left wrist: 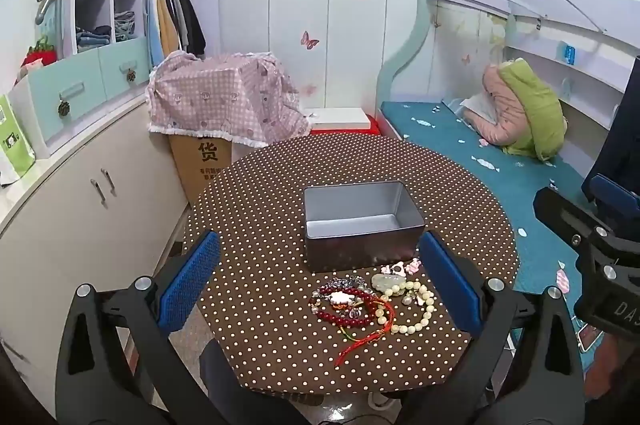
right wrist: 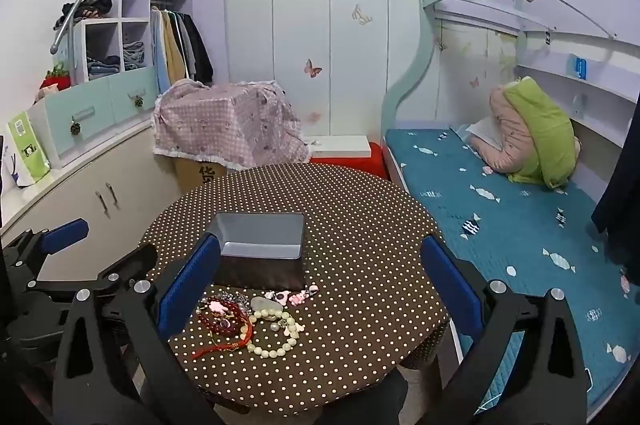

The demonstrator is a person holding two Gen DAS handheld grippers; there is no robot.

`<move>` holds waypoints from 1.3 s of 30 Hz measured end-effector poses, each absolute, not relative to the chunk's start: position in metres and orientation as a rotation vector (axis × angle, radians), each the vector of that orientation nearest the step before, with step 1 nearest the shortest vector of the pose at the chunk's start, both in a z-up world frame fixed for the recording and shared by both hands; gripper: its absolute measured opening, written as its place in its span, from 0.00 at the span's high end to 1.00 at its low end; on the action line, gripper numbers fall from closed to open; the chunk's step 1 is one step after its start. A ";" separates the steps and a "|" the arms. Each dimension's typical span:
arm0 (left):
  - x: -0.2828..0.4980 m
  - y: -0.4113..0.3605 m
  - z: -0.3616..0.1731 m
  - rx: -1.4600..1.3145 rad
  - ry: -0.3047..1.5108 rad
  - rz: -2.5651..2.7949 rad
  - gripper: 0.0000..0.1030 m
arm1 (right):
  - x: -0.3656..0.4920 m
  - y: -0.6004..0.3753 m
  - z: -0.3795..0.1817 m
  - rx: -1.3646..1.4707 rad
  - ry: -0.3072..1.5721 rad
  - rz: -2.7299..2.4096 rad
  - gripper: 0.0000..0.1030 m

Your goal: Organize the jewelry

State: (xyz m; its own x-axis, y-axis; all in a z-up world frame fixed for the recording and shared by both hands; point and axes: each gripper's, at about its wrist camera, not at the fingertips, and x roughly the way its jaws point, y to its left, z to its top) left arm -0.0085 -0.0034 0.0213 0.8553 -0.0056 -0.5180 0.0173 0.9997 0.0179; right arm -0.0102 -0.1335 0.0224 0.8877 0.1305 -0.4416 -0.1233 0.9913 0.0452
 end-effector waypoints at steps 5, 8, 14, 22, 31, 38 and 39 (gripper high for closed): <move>-0.013 -0.008 0.022 0.027 0.529 -0.011 0.04 | -0.013 -0.132 0.022 0.012 0.450 0.136 0.06; -0.015 -0.008 0.022 0.029 0.526 -0.014 0.04 | -0.015 -0.134 0.024 0.012 0.443 0.135 0.06; -0.016 -0.010 0.023 0.034 0.521 -0.008 0.04 | -0.013 -0.133 0.022 0.021 0.446 0.140 0.06; -0.016 -0.010 0.023 0.034 0.518 -0.006 0.04 | -0.013 -0.134 0.019 0.025 0.446 0.145 0.06; -0.017 -0.009 0.021 0.028 0.524 -0.007 0.04 | -0.012 -0.134 0.016 0.026 0.459 0.147 0.06; -0.012 -0.008 0.019 0.029 0.535 -0.005 0.04 | -0.010 -0.134 0.016 0.026 0.471 0.150 0.06; -0.011 -0.007 0.018 0.029 0.536 -0.004 0.04 | -0.009 -0.134 0.015 0.026 0.473 0.151 0.06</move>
State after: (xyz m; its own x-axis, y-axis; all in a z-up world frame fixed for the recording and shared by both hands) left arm -0.0114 -0.0075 0.0181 0.8596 0.0035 -0.5109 0.0118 0.9996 0.0268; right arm -0.0091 -0.1343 0.0155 0.8791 0.1513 -0.4520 -0.1392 0.9884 0.0601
